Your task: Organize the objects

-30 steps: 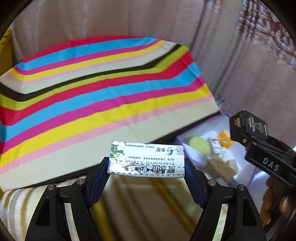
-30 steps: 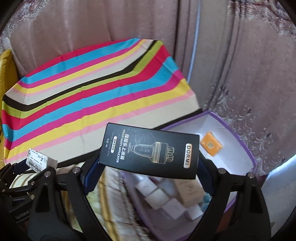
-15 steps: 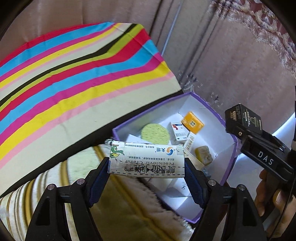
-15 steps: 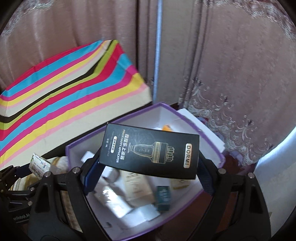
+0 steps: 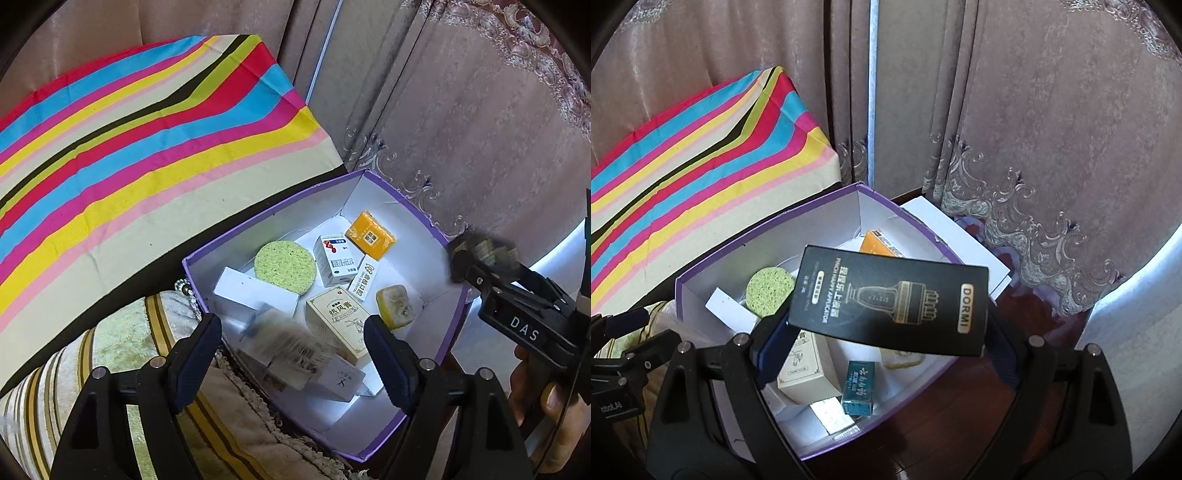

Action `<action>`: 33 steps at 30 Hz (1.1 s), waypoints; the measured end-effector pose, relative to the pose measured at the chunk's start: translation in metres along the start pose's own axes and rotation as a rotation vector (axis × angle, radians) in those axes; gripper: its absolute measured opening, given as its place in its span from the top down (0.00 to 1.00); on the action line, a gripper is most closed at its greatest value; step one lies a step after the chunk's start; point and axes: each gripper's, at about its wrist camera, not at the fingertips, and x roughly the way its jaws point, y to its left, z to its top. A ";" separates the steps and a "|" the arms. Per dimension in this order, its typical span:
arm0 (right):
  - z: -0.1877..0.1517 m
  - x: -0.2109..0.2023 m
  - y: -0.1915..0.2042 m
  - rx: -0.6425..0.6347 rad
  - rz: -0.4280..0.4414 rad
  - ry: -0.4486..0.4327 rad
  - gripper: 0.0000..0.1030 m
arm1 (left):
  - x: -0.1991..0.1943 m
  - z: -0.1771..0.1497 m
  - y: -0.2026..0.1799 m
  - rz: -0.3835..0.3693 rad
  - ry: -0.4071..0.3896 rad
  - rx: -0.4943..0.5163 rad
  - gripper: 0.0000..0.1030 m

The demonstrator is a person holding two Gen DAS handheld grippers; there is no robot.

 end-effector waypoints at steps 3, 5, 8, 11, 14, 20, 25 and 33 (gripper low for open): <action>-0.002 0.000 0.002 -0.003 0.009 0.004 0.08 | 0.000 -0.001 0.003 0.006 0.003 -0.023 0.20; -0.003 -0.001 0.003 -0.011 0.015 0.008 0.07 | -0.001 -0.004 0.006 0.001 0.012 -0.045 0.19; -0.006 -0.004 0.005 -0.039 0.023 0.016 0.07 | -0.002 -0.013 0.012 -0.008 0.038 -0.114 0.18; -0.009 -0.008 0.006 -0.060 0.017 0.021 0.07 | -0.003 -0.025 0.013 -0.017 0.070 -0.167 0.17; -0.012 -0.013 0.004 -0.071 0.008 0.027 0.07 | -0.009 -0.031 0.014 -0.018 0.045 -0.182 0.17; -0.017 -0.020 0.002 -0.088 -0.004 0.034 0.07 | 0.000 -0.034 0.009 -0.020 0.068 -0.153 0.05; -0.017 -0.019 0.004 -0.093 0.007 0.061 0.07 | 0.005 -0.034 0.006 -0.020 0.088 -0.130 0.03; -0.021 -0.019 0.007 -0.104 0.002 0.068 0.07 | 0.004 -0.034 0.007 -0.033 0.075 -0.130 0.01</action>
